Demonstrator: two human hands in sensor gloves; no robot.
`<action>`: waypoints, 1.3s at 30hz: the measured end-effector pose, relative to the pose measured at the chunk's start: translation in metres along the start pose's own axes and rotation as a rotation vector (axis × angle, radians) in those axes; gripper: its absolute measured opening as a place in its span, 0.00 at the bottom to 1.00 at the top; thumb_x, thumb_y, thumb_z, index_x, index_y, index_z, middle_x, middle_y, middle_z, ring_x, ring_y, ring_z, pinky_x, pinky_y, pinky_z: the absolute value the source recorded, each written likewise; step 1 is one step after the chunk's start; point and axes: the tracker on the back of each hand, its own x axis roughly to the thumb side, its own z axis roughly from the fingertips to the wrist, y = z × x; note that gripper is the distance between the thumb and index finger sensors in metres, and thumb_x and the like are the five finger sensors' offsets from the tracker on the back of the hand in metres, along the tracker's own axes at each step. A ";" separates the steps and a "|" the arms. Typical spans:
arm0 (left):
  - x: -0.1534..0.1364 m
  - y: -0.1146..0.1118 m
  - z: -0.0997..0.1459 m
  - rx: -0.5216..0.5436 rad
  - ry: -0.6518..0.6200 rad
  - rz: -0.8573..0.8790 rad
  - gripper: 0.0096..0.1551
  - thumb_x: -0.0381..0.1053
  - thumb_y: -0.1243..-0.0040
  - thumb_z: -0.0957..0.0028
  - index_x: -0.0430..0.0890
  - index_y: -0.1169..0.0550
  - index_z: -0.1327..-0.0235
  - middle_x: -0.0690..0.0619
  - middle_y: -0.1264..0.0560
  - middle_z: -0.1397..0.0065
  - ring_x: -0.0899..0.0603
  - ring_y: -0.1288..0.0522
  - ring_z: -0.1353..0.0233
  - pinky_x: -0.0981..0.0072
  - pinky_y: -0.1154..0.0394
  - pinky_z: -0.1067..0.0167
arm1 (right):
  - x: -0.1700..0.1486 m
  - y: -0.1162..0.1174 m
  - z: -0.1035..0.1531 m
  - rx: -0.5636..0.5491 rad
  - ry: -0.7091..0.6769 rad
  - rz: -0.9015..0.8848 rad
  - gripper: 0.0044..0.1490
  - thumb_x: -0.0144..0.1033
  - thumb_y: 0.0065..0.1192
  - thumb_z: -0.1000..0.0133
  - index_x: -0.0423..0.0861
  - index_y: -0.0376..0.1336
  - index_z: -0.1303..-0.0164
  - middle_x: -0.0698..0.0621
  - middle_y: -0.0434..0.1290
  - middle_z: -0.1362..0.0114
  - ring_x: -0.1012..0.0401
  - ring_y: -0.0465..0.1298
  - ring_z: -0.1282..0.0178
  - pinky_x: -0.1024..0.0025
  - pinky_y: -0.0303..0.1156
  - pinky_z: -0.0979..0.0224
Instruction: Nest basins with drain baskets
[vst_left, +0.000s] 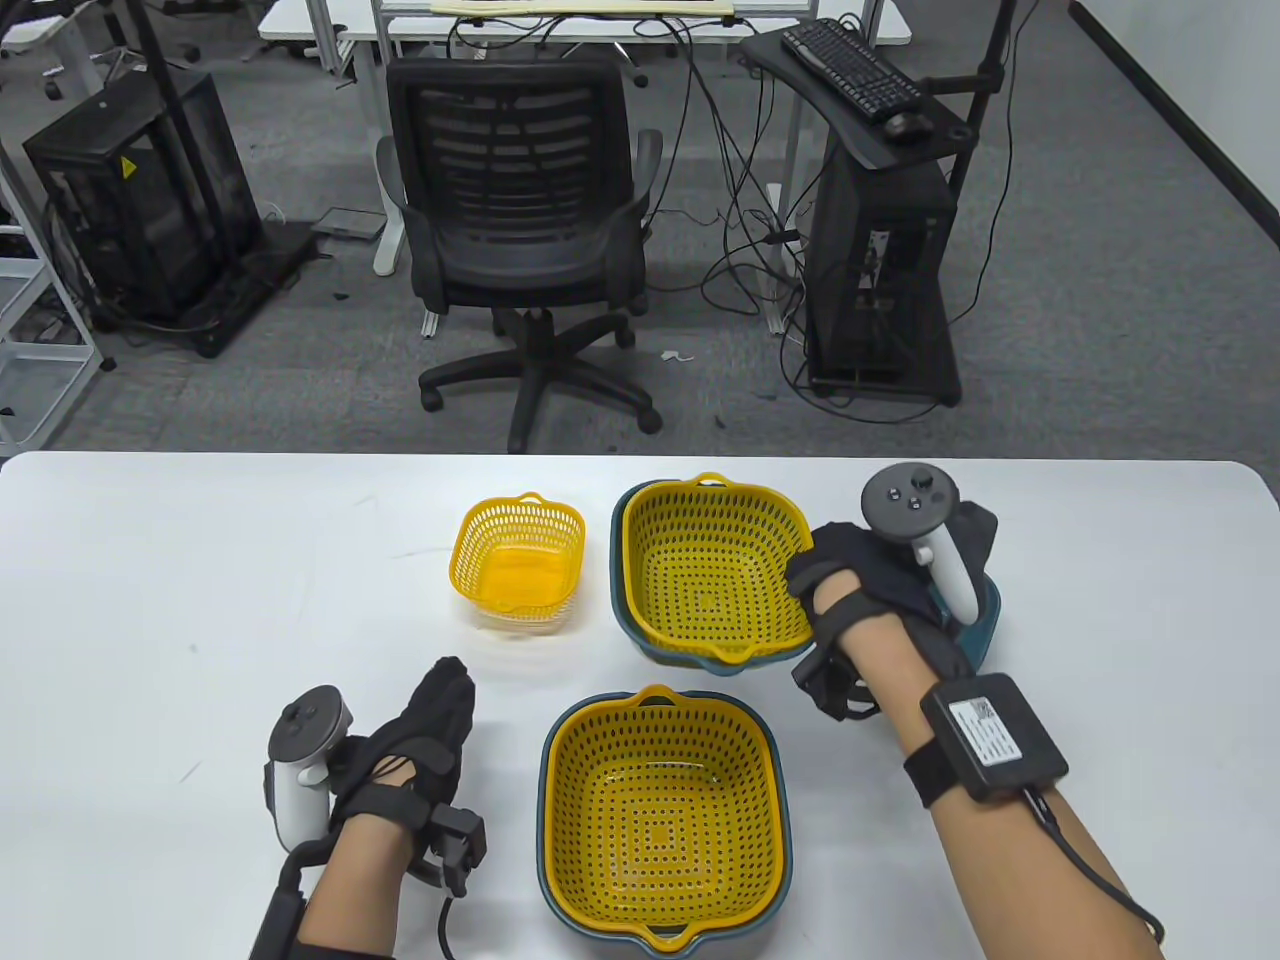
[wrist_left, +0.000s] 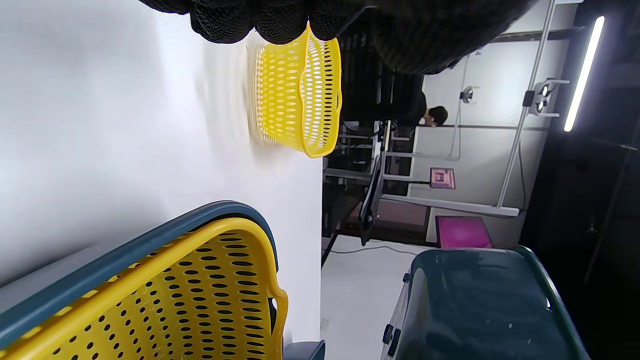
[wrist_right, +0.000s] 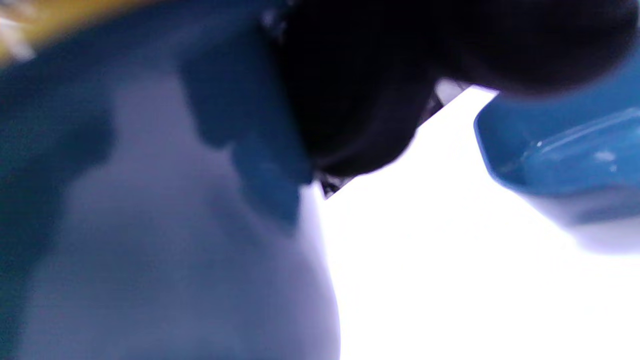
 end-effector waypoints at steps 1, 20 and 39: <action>0.000 0.000 0.000 -0.001 0.001 -0.001 0.44 0.60 0.46 0.43 0.49 0.46 0.16 0.43 0.49 0.15 0.31 0.46 0.18 0.39 0.46 0.27 | -0.005 0.009 0.012 0.004 -0.026 -0.018 0.34 0.36 0.71 0.49 0.32 0.66 0.37 0.34 0.64 0.26 0.56 0.83 0.72 0.64 0.82 0.72; -0.007 -0.010 -0.003 -0.026 0.030 -0.041 0.44 0.60 0.46 0.43 0.49 0.47 0.16 0.42 0.50 0.15 0.30 0.46 0.18 0.38 0.46 0.27 | -0.033 0.105 0.098 0.030 -0.161 0.226 0.33 0.25 0.74 0.51 0.47 0.68 0.33 0.33 0.60 0.23 0.53 0.85 0.71 0.58 0.83 0.68; -0.025 -0.009 -0.011 -0.019 0.118 -0.104 0.45 0.60 0.46 0.43 0.49 0.47 0.16 0.42 0.50 0.15 0.30 0.47 0.18 0.39 0.47 0.27 | -0.029 0.161 0.122 0.337 -0.090 0.706 0.53 0.45 0.60 0.42 0.32 0.40 0.19 0.43 0.28 0.16 0.34 0.29 0.21 0.19 0.31 0.32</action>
